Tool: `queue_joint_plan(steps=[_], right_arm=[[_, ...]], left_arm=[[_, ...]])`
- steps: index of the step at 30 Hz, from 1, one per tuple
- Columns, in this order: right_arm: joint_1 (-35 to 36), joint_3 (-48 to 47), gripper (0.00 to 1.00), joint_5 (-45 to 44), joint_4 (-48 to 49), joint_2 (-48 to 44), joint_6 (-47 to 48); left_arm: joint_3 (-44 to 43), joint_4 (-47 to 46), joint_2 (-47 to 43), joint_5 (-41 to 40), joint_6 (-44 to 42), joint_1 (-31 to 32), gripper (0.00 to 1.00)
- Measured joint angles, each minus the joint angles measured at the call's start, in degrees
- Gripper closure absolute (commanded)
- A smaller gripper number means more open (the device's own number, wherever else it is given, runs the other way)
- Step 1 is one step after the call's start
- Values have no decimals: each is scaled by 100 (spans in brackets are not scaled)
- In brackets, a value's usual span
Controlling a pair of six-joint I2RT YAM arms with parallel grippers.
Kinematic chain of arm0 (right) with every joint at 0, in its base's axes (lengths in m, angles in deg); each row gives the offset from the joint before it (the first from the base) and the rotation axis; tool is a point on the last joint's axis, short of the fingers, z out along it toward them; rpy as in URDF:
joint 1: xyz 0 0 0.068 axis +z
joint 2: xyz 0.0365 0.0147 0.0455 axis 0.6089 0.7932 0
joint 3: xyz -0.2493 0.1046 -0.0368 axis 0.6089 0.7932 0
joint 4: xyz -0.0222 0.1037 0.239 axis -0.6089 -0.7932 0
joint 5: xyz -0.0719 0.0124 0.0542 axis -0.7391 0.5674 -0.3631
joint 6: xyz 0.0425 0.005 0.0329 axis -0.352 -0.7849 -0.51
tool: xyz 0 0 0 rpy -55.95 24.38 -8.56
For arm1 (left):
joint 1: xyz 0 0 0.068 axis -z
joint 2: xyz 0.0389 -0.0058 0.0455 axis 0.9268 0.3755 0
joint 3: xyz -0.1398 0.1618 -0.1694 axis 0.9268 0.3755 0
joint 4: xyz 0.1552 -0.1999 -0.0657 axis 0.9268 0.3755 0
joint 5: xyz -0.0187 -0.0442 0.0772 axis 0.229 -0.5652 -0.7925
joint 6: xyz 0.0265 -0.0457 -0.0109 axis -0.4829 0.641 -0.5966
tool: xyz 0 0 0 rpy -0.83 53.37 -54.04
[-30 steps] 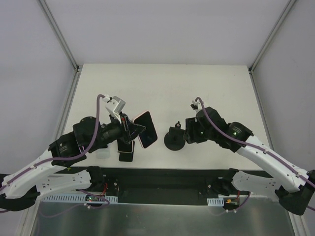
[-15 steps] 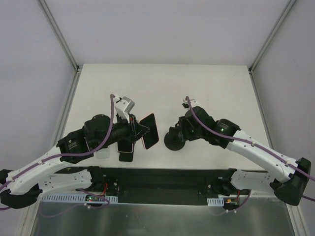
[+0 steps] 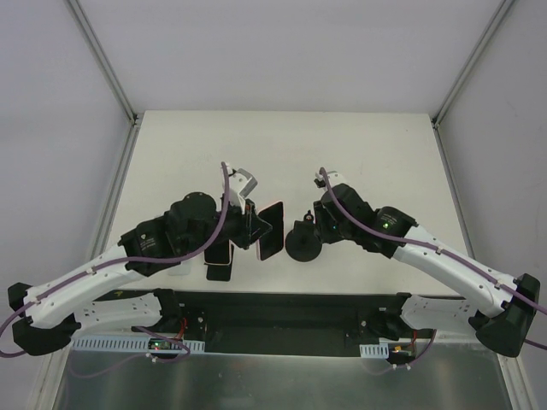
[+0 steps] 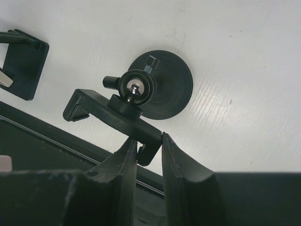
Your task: Place the phone on the phone stand
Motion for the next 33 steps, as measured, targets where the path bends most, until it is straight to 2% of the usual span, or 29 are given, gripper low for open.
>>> queue_joint_plan(steps=[3,7,10,15,17,22,27,33], right_arm=[[-2,0,99,37,7,-9,232],[-140,11,99,317,35,-42,769],[-507,13,99,896,52,-59,1257],[-1342,122,99,2299,173,-90,2000],[-1576,168,99,2806,192,-87,2249],[-1718,186,99,3578,195,-28,2594],[-1836,186,99,3993,203,66,2697],[-1921,186,99,4107,201,74,2715]], left_arm=[[-17,-249,256,549,-271,-149,100],[-20,-802,610,1797,-647,-514,100],[-24,-1252,953,2852,-962,-772,100],[15,-1775,1414,4151,-1641,-874,100],[260,-2347,1432,4669,-1958,-874,100],[439,-3270,1749,5770,-2435,-874,100],[-269,-3204,2765,6450,-3104,-911,100],[-496,-3049,3342,6918,-3475,-1257,100]])
